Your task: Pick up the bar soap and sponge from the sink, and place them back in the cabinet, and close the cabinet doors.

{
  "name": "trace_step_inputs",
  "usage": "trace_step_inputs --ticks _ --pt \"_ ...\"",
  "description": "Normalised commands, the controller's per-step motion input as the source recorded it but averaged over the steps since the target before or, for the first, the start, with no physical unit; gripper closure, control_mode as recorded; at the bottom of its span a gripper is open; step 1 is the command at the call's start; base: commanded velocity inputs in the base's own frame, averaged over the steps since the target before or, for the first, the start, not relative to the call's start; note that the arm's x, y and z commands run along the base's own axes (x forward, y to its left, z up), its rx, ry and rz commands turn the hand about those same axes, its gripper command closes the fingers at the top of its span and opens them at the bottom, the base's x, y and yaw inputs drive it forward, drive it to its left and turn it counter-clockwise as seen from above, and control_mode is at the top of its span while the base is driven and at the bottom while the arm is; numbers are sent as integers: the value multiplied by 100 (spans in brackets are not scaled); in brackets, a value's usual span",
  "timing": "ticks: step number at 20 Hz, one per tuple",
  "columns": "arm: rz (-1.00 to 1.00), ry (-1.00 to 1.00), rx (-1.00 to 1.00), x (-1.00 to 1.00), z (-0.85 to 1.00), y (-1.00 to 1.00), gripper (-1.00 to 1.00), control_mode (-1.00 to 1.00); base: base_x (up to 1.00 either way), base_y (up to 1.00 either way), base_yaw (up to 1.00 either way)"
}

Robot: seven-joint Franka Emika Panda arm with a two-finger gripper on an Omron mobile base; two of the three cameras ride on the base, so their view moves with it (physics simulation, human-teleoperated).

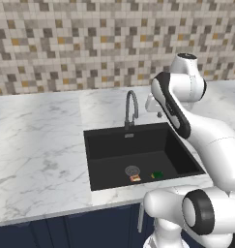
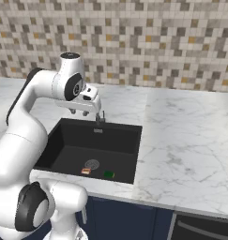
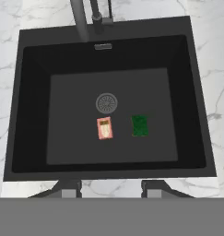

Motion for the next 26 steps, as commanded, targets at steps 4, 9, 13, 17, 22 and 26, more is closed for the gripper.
trace_step_inputs --ticks 4,9,13,17,22,26 --pt "0 0 0 0 0 0 -100 -100 0 0 0" --pt "0 3 0 0 0 0 -100 -100 0 0 0" --pt "0 9 0 4 0 0 -100 -100 0 0 0" --pt "0 18 0 1 0 3 -100 -100 0 0 0" --pt "0 18 0 3 -3 3 -100 -100 0 0 0" --pt "0 9 0 0 -21 3 -100 -100 0 0 0"
